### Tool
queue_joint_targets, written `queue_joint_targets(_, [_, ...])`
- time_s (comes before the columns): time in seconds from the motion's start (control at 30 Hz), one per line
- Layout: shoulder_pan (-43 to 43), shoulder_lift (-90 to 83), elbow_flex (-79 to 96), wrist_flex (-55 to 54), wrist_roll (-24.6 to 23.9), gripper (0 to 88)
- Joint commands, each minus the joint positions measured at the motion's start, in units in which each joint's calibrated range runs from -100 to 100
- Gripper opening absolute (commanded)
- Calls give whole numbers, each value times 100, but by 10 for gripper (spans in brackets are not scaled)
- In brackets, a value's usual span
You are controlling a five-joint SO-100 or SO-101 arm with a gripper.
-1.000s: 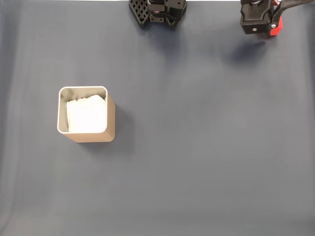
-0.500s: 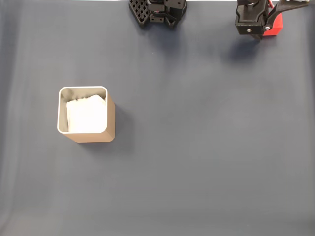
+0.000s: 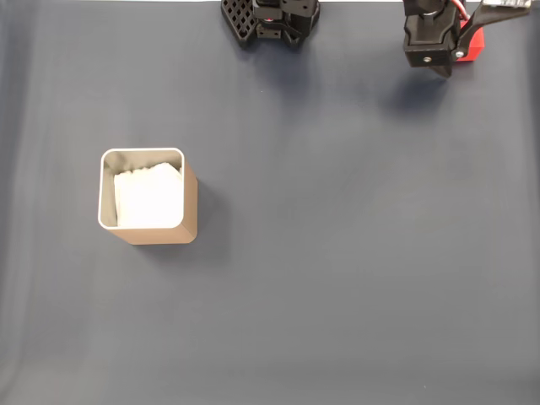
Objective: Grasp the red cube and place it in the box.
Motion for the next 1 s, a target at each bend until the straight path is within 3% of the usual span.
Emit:
queue_joint_targets(0.0, [42,-19,-194,-202,88,379])
queue_joint_targets(0.97, [-43,405,-440,-309,117,358])
